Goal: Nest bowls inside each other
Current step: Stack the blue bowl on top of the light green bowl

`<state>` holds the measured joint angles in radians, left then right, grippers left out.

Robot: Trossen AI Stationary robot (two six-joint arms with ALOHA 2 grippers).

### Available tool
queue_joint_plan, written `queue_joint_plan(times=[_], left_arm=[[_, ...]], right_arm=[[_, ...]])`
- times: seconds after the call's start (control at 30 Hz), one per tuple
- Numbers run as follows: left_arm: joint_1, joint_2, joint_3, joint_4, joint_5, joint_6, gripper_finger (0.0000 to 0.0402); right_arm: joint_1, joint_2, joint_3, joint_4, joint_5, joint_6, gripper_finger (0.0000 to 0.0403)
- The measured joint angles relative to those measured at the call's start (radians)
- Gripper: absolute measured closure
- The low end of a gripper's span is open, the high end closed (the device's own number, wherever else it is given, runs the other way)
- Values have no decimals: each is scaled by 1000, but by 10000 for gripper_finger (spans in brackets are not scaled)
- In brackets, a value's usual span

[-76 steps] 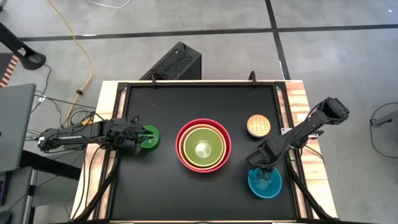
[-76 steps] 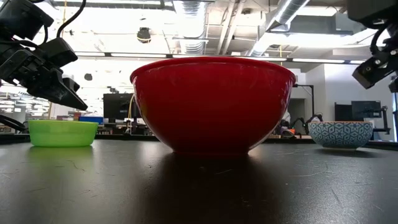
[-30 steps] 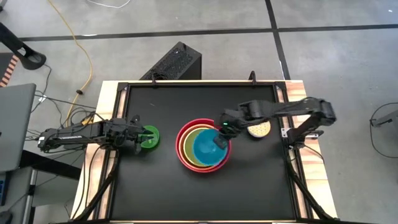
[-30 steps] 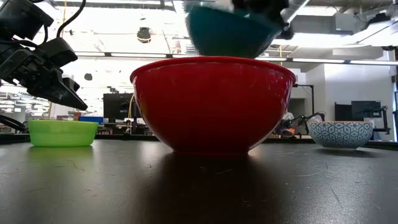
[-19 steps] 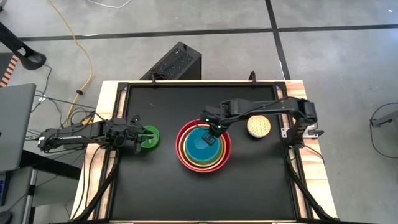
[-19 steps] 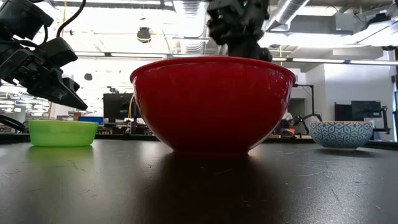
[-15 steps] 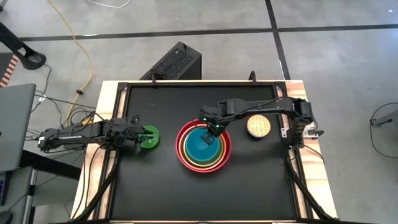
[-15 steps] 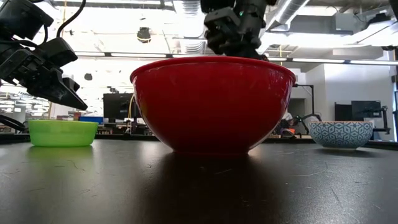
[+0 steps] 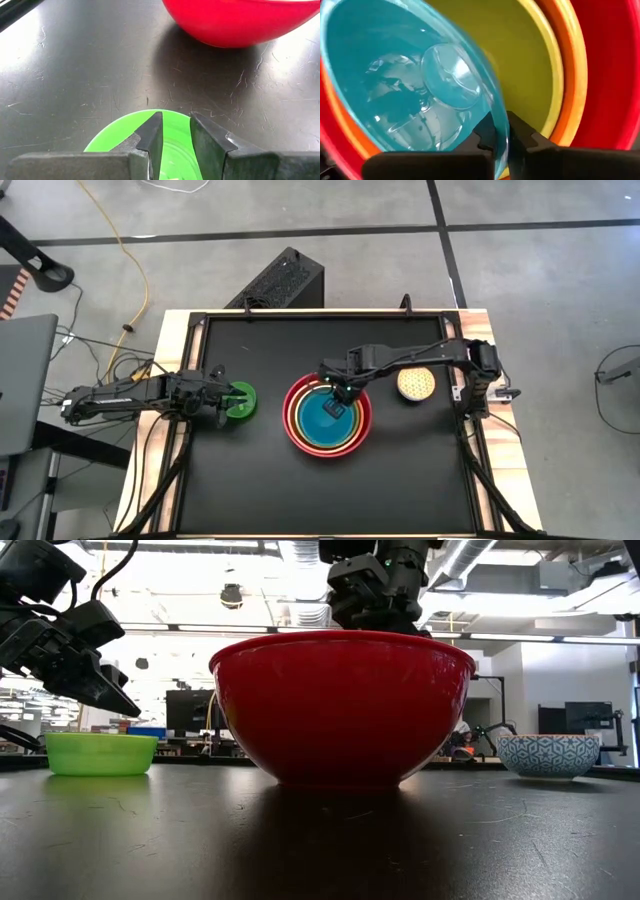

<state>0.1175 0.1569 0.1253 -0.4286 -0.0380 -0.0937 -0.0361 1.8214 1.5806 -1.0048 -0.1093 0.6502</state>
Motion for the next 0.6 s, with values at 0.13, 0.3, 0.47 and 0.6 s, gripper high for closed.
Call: queue_joint_plan(times=[0.13,0.3,0.47,0.6], left_arm=[[0,0,0,0,0,0,315],[0,0,0,0,0,0,315],[0,0,0,0,0,0,315],[0,0,0,0,0,0,315]], right_arm=[[14,0,0,1,57,-3,339],[24,0,0,1,89,-5,325],[30,0,0,1,116,-8,314],[32,0,0,8,116,-11,298]])
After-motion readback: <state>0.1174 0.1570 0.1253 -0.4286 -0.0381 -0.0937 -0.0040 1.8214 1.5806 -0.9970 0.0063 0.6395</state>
